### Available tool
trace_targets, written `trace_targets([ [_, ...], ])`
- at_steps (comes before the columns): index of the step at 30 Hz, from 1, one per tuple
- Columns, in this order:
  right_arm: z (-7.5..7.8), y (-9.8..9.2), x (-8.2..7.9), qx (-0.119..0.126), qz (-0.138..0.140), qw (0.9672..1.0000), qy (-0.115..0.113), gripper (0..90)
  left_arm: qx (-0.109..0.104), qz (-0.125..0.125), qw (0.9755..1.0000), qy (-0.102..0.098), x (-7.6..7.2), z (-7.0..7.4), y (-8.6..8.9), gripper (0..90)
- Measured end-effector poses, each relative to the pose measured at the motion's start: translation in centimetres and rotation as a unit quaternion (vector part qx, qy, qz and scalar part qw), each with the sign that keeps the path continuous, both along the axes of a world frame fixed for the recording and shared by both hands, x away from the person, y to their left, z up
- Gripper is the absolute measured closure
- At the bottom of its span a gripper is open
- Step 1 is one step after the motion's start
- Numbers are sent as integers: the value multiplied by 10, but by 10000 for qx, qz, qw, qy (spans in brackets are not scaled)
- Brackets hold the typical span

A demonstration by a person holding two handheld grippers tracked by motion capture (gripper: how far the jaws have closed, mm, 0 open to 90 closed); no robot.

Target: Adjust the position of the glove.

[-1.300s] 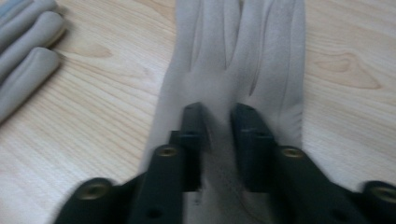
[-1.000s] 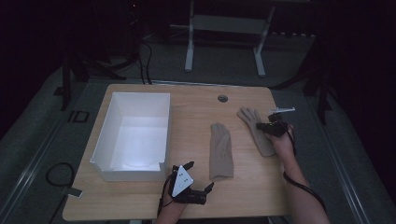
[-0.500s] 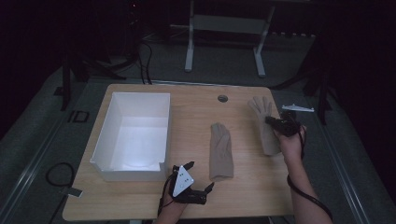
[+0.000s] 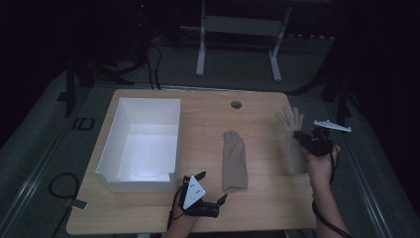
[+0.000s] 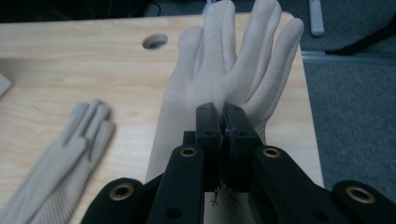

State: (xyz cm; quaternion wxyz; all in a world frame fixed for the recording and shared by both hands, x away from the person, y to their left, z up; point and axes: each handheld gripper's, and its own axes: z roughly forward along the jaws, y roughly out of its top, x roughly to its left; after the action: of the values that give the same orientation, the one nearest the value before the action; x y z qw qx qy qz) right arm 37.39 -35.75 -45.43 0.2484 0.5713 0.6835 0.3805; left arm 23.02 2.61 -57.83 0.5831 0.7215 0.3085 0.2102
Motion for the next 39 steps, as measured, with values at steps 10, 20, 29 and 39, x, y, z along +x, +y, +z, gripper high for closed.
trace_targets([
  [10, -23, -6, -24, 91, -102, 9998, 155, 859, 22, 2, 10000, 6, 0, 0, 0, 16],
  [20, -47, -3, -34, -119, -293, 9993, 194, 858, 28, -8, 10000, 2, 0, 0, 0, 16],
  [29, -72, -2, -23, -152, -246, 9981, 551, 852, 30, -24, 10000, 4, 0, 0, -1, 16],
  [39, -92, 2, -16, -478, 13, 9968, 637, 793, 35, -33, 10000, 1, 0, 0, -1, 17],
])
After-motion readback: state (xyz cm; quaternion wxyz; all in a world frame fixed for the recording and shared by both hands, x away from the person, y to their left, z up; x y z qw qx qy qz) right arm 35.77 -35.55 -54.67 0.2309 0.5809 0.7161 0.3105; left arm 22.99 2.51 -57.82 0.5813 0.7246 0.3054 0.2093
